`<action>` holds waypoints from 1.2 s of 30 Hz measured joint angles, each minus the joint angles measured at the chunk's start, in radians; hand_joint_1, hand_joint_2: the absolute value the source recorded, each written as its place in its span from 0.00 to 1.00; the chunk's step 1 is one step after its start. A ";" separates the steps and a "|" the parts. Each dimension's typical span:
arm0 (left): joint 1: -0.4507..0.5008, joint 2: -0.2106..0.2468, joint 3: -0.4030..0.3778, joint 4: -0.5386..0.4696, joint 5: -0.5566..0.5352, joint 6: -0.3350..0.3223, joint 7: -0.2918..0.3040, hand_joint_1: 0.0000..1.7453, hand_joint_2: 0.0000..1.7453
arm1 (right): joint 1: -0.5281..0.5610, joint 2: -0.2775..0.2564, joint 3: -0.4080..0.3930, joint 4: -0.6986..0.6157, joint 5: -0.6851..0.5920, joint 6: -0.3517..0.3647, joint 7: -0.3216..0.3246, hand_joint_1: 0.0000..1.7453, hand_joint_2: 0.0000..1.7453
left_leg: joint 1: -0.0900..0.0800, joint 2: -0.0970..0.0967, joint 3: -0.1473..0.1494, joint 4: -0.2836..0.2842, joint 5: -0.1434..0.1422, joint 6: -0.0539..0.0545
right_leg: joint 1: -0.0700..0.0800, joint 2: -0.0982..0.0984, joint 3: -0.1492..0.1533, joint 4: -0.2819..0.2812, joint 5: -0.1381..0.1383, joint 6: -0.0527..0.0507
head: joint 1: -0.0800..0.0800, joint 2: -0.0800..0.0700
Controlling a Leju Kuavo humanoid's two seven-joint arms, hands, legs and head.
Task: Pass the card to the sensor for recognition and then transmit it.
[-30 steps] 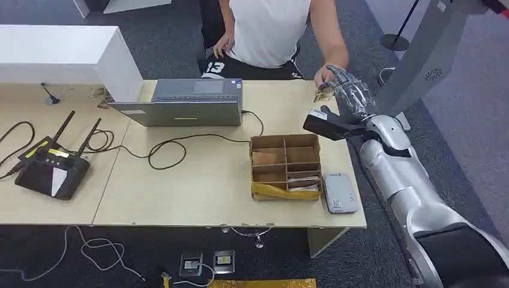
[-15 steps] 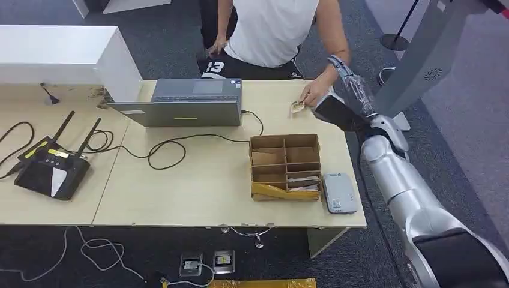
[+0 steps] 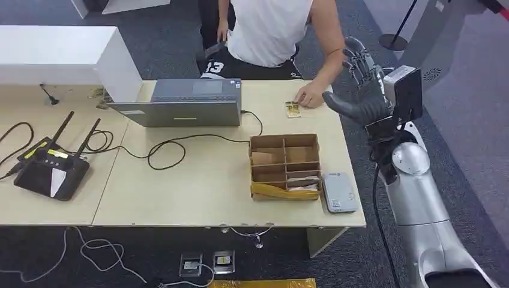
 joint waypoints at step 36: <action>-0.002 0.017 0.010 0.000 -0.021 -0.022 0.029 0.00 0.00 | 0.348 -0.163 0.093 -0.231 0.924 -0.062 0.051 0.00 1.00 | 0.001 0.000 0.000 0.000 0.000 -0.001 | 0.001 0.000 0.000 0.000 0.000 0.000 | 0.000 0.000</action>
